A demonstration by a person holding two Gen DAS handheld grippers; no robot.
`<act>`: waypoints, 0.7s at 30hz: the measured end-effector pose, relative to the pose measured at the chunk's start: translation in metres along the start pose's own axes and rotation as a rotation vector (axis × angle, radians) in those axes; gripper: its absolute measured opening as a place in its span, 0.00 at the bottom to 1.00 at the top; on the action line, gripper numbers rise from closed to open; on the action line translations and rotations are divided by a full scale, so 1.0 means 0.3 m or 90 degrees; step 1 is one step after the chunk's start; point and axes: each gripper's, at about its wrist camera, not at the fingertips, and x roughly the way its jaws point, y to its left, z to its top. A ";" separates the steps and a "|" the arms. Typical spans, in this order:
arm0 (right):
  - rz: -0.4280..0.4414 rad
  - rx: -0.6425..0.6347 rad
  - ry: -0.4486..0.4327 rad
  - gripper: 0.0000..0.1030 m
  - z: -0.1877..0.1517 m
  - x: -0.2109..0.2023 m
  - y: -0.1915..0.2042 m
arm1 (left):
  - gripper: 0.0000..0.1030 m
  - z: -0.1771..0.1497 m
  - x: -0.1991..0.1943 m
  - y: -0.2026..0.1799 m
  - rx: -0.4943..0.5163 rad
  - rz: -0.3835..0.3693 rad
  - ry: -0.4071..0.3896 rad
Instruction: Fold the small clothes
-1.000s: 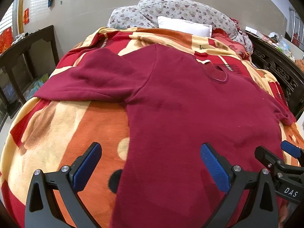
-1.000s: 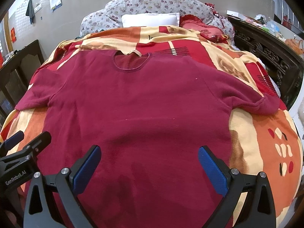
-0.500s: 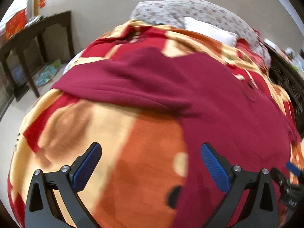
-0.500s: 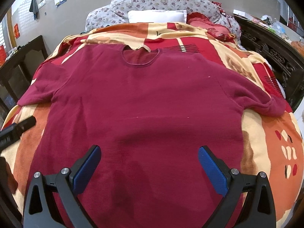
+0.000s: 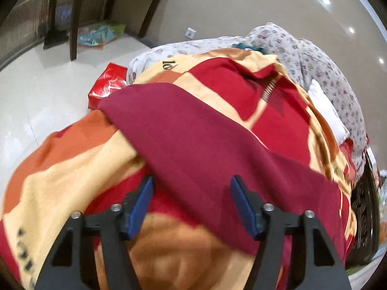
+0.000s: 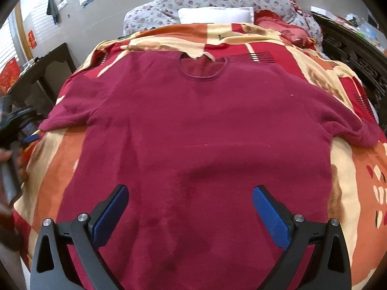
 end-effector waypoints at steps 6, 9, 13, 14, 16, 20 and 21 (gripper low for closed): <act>0.086 0.055 0.006 1.00 0.008 -0.003 -0.040 | 0.10 0.054 -0.003 0.017 -0.068 -0.036 -0.009; 0.112 0.090 -0.002 1.00 0.016 -0.022 -0.075 | 0.07 0.038 -0.116 -0.119 0.012 -0.067 -0.071; 0.109 0.123 -0.023 1.00 0.032 -0.061 -0.137 | 0.06 -0.094 -0.306 -0.418 0.152 -0.183 -0.109; 0.111 0.131 -0.027 1.00 0.037 -0.070 -0.154 | 0.06 -0.166 -0.350 -0.529 0.210 -0.216 -0.110; 0.101 0.150 -0.036 1.00 0.045 -0.083 -0.197 | 0.06 -0.290 -0.379 -0.676 0.286 -0.266 -0.090; 0.078 0.173 -0.044 1.00 0.045 -0.101 -0.271 | 0.06 -0.541 -0.302 -0.889 0.400 -0.317 0.003; 0.072 0.182 -0.043 1.00 0.042 -0.107 -0.294 | 0.06 -0.595 -0.267 -0.923 0.424 -0.318 0.026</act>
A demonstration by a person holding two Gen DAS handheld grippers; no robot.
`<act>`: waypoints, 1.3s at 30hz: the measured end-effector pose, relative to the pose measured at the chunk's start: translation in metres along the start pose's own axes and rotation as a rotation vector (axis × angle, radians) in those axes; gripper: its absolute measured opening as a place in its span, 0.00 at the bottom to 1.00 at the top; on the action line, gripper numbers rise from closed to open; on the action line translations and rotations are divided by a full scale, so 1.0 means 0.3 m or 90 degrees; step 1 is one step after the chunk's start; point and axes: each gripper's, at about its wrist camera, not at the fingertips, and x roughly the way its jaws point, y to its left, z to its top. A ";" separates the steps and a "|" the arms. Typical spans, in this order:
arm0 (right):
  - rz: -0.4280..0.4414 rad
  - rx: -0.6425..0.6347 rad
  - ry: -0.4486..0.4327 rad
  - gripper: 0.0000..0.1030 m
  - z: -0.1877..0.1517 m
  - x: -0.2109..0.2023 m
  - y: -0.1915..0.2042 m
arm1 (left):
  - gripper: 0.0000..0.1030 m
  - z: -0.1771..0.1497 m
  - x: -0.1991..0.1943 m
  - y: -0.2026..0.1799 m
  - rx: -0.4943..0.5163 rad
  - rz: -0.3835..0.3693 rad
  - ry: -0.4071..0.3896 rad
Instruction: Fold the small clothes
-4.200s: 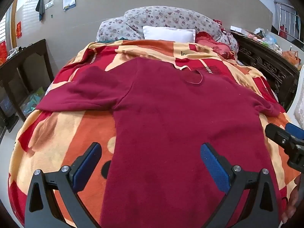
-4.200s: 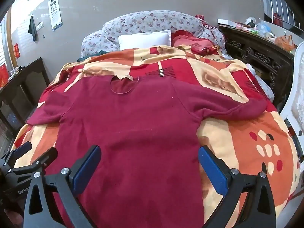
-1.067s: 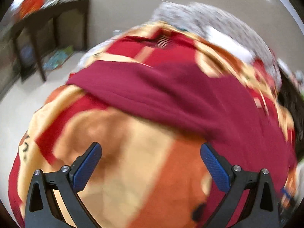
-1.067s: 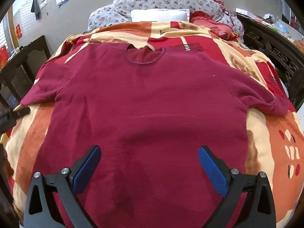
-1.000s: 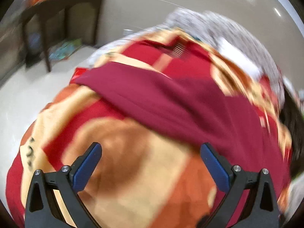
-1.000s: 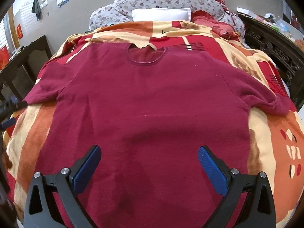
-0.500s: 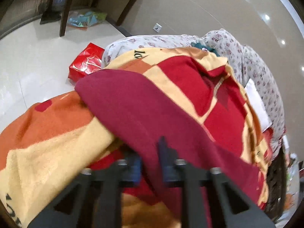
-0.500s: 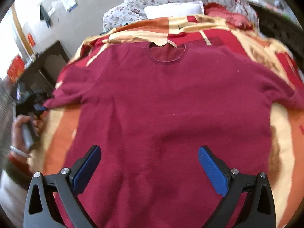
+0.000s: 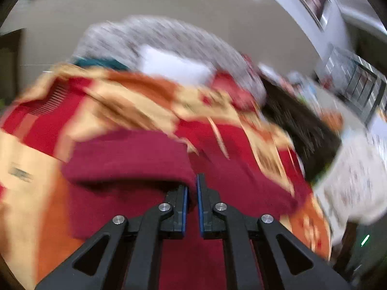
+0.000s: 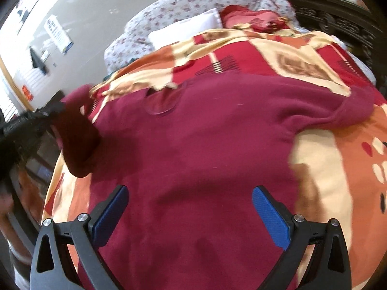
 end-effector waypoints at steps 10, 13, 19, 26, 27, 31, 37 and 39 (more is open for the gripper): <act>-0.042 -0.006 0.000 1.00 0.042 -0.069 -0.105 | 0.74 -0.209 0.042 -0.020 0.051 -0.026 0.099; -0.024 -0.056 -0.009 1.00 0.074 -0.059 -0.052 | 0.84 -0.205 -0.108 0.060 0.070 0.020 0.041; 0.055 -0.181 -0.022 1.00 0.087 0.033 0.179 | 0.85 -0.219 -0.249 0.258 0.135 0.201 0.013; 0.085 -0.323 0.029 0.93 0.109 0.320 0.548 | 0.85 -0.228 -0.270 0.404 0.047 0.200 0.023; 0.077 -0.337 0.034 0.92 0.113 0.371 0.593 | 0.85 -0.228 -0.258 0.400 0.047 0.199 0.026; 0.057 -0.345 0.049 0.30 0.134 0.526 0.662 | 0.85 -0.239 -0.219 0.376 0.061 0.202 0.043; 0.158 -0.187 0.023 0.10 0.241 0.390 0.443 | 0.85 -0.238 -0.195 0.325 0.098 0.218 0.039; 0.143 -0.179 -0.042 0.10 0.266 0.229 0.327 | 0.85 -0.231 -0.185 0.321 0.086 0.212 0.037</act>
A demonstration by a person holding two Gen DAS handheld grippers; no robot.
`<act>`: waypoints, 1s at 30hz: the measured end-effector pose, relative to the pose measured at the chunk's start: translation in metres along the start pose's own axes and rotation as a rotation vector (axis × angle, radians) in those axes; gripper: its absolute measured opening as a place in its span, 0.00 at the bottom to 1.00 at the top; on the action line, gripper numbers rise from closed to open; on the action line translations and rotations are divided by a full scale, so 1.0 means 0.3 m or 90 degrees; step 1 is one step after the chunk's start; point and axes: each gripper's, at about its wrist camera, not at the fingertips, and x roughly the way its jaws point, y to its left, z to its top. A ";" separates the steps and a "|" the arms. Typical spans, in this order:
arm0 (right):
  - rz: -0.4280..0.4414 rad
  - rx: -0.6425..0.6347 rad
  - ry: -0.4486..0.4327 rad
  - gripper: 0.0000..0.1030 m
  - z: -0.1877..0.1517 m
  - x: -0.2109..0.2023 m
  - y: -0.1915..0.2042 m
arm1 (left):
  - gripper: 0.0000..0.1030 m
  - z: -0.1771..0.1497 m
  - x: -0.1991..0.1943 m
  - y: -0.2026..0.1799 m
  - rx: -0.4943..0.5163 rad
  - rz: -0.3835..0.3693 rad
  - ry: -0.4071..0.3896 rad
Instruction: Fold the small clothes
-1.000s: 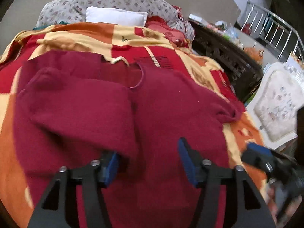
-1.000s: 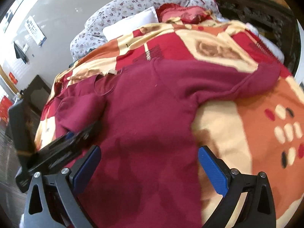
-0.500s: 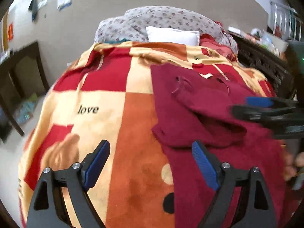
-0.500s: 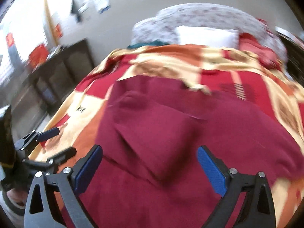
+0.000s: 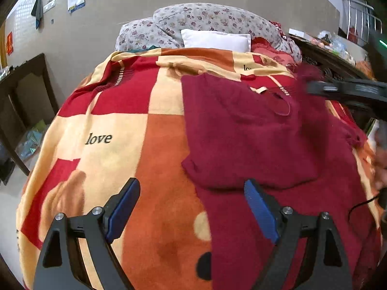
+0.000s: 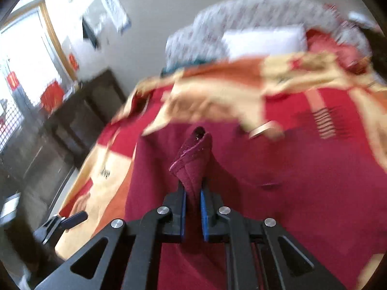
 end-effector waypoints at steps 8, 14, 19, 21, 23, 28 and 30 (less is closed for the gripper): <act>-0.159 0.056 -0.006 0.12 -0.139 -0.275 -0.365 | 0.85 0.008 0.115 -0.101 0.018 0.034 0.036; -0.107 0.198 0.068 0.32 -0.249 -0.330 -0.519 | 0.85 -0.003 0.140 -0.069 0.001 0.055 0.045; -0.048 0.057 0.006 0.72 -0.128 -0.315 -0.313 | 0.85 0.015 0.163 -0.024 -0.037 0.082 0.039; -0.002 -0.013 0.019 0.72 -0.078 -0.220 -0.191 | 0.85 0.013 0.176 -0.010 -0.050 0.074 0.042; 0.022 -0.097 0.024 0.70 -0.037 -0.107 -0.075 | 0.85 0.006 0.192 0.003 -0.062 0.064 0.048; 0.022 -0.203 0.089 0.54 0.013 0.225 0.059 | 0.87 -0.009 0.199 0.029 -0.083 0.042 0.043; 0.007 -0.218 0.135 0.51 0.008 0.339 0.053 | 0.88 -0.010 0.204 0.034 -0.089 0.037 0.042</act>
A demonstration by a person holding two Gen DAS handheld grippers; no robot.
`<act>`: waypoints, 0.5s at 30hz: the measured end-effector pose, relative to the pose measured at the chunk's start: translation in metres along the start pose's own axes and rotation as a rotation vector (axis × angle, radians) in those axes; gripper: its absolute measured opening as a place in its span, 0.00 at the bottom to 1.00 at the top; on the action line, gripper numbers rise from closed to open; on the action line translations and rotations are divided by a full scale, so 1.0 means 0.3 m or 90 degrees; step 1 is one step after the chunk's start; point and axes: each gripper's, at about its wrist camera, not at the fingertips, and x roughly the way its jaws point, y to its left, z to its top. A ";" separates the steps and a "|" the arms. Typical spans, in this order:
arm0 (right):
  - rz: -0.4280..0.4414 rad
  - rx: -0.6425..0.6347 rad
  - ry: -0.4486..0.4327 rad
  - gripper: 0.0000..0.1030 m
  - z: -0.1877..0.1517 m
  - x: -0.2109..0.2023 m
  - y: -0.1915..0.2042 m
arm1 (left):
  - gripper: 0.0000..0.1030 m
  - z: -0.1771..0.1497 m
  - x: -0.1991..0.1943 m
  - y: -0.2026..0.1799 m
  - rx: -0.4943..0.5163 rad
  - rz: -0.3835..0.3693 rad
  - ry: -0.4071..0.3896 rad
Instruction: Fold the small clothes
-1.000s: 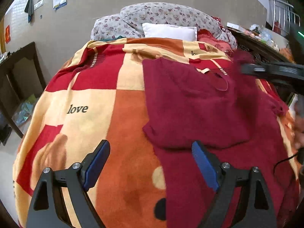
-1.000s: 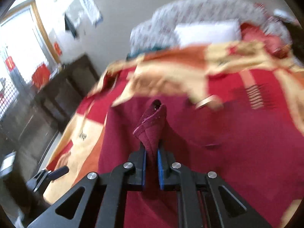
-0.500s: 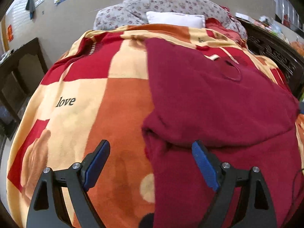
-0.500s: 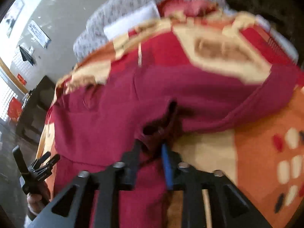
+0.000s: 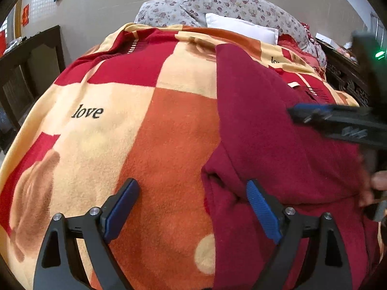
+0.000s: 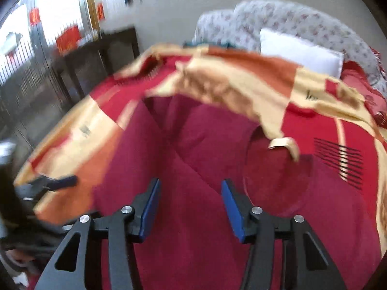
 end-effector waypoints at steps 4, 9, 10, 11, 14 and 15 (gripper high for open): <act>0.006 -0.044 -0.006 0.18 -0.012 0.027 0.016 | 0.89 0.004 0.001 0.004 -0.002 -0.008 -0.006; -0.043 -0.066 -0.021 0.05 0.028 0.005 0.033 | 0.89 0.011 -0.059 0.015 -0.021 0.003 -0.065; -0.055 -0.065 -0.039 0.05 0.040 -0.012 0.032 | 0.89 0.012 -0.072 0.018 -0.026 0.009 -0.082; -0.065 -0.059 -0.060 0.05 0.047 -0.034 0.031 | 0.89 0.013 -0.073 0.019 -0.027 0.011 -0.086; -0.066 -0.011 -0.081 0.01 0.070 -0.018 0.009 | 0.89 0.014 -0.039 0.010 -0.016 0.012 -0.057; -0.062 -0.004 -0.062 0.01 0.067 0.012 0.008 | 0.89 0.010 -0.030 0.012 -0.016 0.013 -0.051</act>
